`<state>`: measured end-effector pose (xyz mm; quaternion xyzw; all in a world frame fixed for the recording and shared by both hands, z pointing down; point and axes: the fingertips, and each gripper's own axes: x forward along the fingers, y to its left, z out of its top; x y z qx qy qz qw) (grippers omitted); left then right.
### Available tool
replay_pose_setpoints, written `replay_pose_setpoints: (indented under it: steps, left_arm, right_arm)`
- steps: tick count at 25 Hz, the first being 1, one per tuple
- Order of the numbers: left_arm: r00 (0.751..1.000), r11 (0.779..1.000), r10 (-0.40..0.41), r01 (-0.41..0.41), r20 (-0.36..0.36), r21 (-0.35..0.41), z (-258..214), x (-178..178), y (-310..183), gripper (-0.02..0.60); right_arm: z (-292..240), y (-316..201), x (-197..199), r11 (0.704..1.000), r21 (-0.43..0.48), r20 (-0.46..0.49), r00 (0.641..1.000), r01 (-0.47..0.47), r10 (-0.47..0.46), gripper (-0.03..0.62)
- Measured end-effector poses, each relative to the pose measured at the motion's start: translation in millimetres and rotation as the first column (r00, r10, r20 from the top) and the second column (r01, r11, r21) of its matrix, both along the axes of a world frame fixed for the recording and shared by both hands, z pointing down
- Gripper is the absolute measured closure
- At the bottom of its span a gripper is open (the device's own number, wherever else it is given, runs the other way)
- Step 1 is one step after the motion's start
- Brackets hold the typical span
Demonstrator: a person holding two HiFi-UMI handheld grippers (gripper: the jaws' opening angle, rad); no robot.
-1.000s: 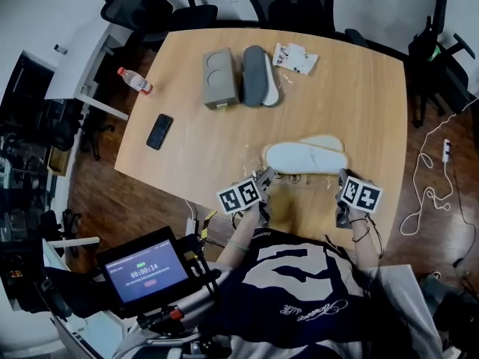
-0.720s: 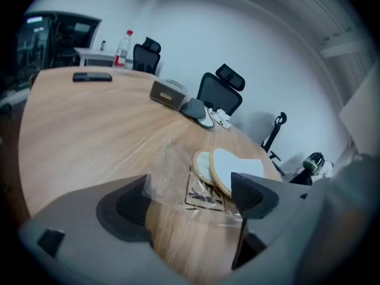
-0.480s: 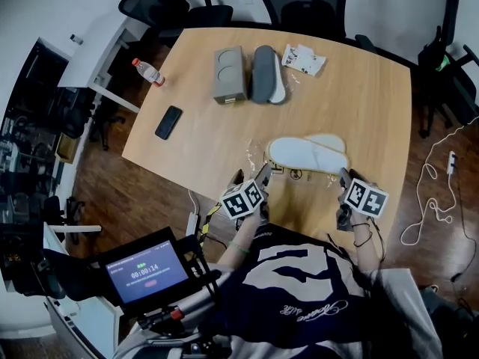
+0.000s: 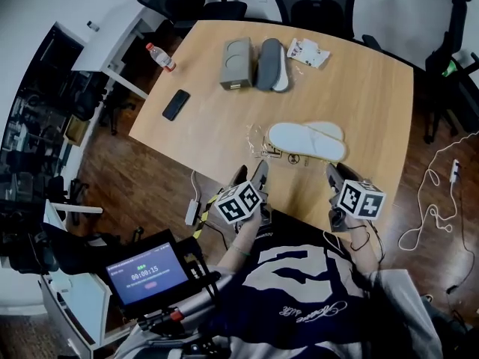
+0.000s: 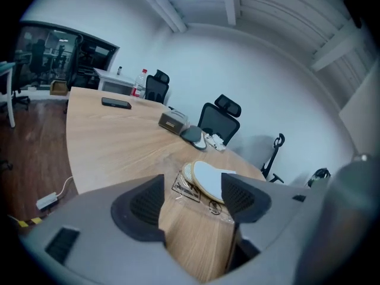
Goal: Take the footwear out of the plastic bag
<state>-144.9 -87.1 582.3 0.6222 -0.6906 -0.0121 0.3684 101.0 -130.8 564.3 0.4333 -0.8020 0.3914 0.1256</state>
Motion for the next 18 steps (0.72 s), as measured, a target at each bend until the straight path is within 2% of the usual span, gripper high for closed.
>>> replay_pose_setpoints:
  steps: [1,3,8,9,11,16,18]
  left_arm:
    - [1.0,1.0,-0.009,0.009,-0.008,0.025,-4.5,4.0,6.8,0.292]
    - [1.0,0.999,-0.009,0.009,-0.008,0.053,-10.0,13.4,20.5,0.298]
    - [0.999,0.997,0.023,-0.025,0.03,0.073,-15.6,27.2,34.5,0.402]
    - [0.999,0.996,0.026,-0.028,0.037,0.08,-17.5,28.2,37.3,0.443]
    - [0.999,0.994,0.026,-0.029,0.026,0.105,-23.5,33.8,50.0,0.578]
    - [0.998,0.99,0.046,-0.04,-0.043,0.135,-37.7,48.8,82.4,0.578]
    - [0.997,0.988,0.072,-0.066,-0.037,0.138,-39.0,49.7,86.9,0.578]
  right_arm:
    - [-1.6,8.1,-2.2,1.0,0.006,0.005,1.0,0.025,-0.025,0.464]
    - [-2.1,24.7,-5.4,0.997,0.012,0.009,0.998,0.07,-0.07,0.464]
    - [0.7,40.8,-21.9,0.988,0.006,0.021,0.987,0.157,-0.157,0.464]
    - [1.5,42.9,-25.8,0.985,0.004,0.026,0.985,0.17,-0.17,0.464]
    - [0.3,55.2,-28.6,0.981,0.004,0.037,0.981,0.193,-0.193,0.464]
    - [-14.6,92.9,-37.7,0.969,0.047,0.066,0.967,0.244,-0.247,0.466]
    - [-18.3,100.0,-47.4,0.963,0.071,0.061,0.963,0.259,-0.264,0.512]
